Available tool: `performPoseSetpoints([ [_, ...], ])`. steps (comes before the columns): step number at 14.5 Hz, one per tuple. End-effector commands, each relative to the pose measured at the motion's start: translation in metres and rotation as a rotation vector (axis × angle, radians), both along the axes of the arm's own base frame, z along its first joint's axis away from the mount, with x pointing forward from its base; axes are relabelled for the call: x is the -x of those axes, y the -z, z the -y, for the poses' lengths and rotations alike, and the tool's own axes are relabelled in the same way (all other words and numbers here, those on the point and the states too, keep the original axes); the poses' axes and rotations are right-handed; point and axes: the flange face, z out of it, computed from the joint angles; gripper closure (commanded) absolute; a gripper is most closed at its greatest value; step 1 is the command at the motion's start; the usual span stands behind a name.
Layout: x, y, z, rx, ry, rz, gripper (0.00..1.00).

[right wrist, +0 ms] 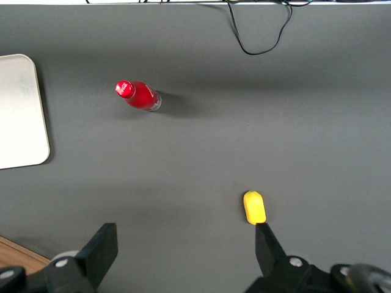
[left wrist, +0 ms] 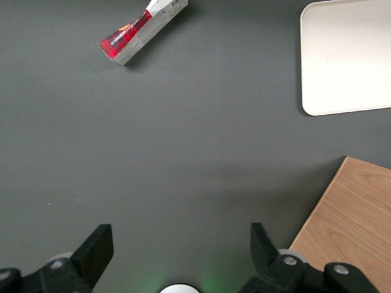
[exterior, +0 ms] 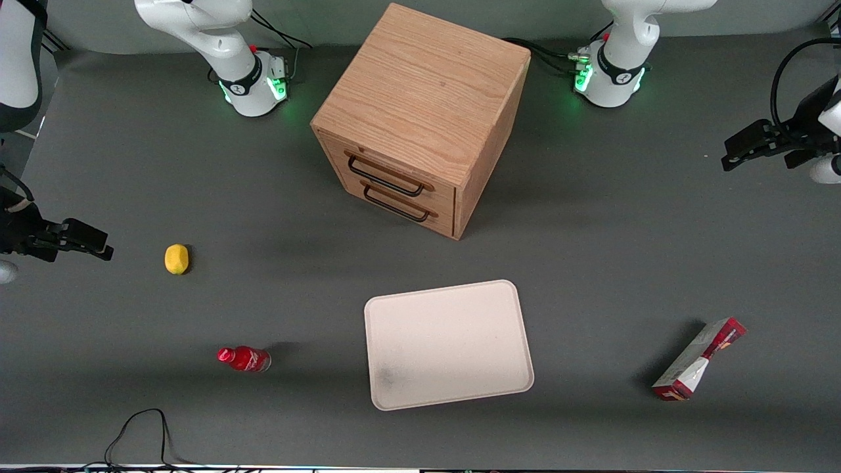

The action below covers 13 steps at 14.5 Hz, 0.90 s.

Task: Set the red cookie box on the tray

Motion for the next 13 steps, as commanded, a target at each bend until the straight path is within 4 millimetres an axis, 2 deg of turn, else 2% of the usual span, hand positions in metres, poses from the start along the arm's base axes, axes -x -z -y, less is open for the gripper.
performPoseSetpoints([
  [1,0.0039,-0.0021,-0.0008,-0.022,-0.002,-0.008,0.00],
  [13,0.0025,-0.0021,-0.0036,-0.018,0.001,-0.005,0.00],
])
